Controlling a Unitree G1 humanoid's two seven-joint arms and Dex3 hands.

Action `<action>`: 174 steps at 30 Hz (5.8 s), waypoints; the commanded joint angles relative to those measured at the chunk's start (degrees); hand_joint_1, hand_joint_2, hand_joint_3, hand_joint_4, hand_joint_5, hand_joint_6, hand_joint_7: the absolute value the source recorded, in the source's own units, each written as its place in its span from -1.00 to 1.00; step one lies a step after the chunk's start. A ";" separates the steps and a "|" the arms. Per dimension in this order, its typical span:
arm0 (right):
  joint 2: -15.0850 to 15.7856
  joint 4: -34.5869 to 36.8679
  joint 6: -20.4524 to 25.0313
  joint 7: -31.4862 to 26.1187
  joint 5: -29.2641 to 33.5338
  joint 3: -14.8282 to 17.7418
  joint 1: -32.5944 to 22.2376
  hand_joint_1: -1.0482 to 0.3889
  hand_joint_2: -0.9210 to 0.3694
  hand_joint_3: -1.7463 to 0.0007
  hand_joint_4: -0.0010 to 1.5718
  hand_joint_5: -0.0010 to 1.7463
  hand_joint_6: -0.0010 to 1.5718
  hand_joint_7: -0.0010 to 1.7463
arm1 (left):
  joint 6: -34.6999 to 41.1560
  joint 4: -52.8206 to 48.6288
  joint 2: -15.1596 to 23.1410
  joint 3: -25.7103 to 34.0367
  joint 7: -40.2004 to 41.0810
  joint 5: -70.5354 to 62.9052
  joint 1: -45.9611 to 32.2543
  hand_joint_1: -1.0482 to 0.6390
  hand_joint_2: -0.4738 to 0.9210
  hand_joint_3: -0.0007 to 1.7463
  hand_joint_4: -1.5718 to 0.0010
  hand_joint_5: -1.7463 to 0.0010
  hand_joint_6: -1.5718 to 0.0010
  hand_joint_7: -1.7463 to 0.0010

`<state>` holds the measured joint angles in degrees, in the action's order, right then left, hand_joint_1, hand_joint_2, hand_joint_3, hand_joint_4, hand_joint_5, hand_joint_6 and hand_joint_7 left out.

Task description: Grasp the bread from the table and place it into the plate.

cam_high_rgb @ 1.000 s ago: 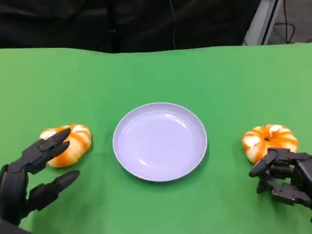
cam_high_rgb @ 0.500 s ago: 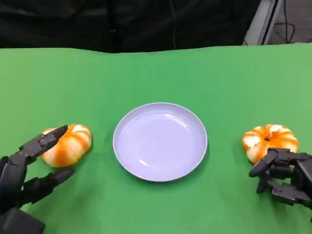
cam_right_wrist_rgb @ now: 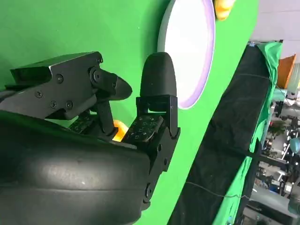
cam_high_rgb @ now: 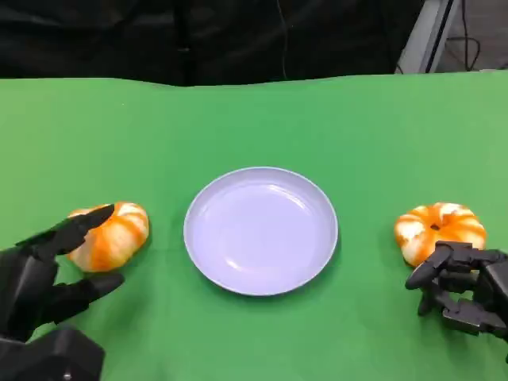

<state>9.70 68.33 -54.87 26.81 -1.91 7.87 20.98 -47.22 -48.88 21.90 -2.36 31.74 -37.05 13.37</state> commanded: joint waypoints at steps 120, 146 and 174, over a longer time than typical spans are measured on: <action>1.08 -0.05 0.10 0.53 -1.40 0.56 -0.36 0.59 -0.81 0.21 0.13 0.60 0.19 0.13 | 18.55 -19.40 -0.49 -20.52 4.91 -2.22 19.14 -0.67 0.93 -1.00 0.50 1.00 0.35 1.00; 1.08 -0.05 0.14 0.62 -1.42 0.60 -0.36 0.59 -0.80 0.20 0.13 0.60 0.18 0.15 | 18.46 -19.74 -0.52 -20.79 5.07 -2.09 19.35 -0.67 0.93 -1.00 0.50 1.00 0.35 1.00; 1.17 0.05 -0.70 0.84 -1.62 0.83 -0.44 0.61 -0.80 0.19 0.13 0.60 0.18 0.16 | 20.37 -22.53 -1.30 -20.86 3.37 -1.86 20.33 -0.56 0.91 -1.00 0.49 1.00 0.35 1.00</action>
<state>9.71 68.31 -54.91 27.52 -2.68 7.96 20.87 -27.39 -70.41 20.38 -23.04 36.12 -39.58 32.97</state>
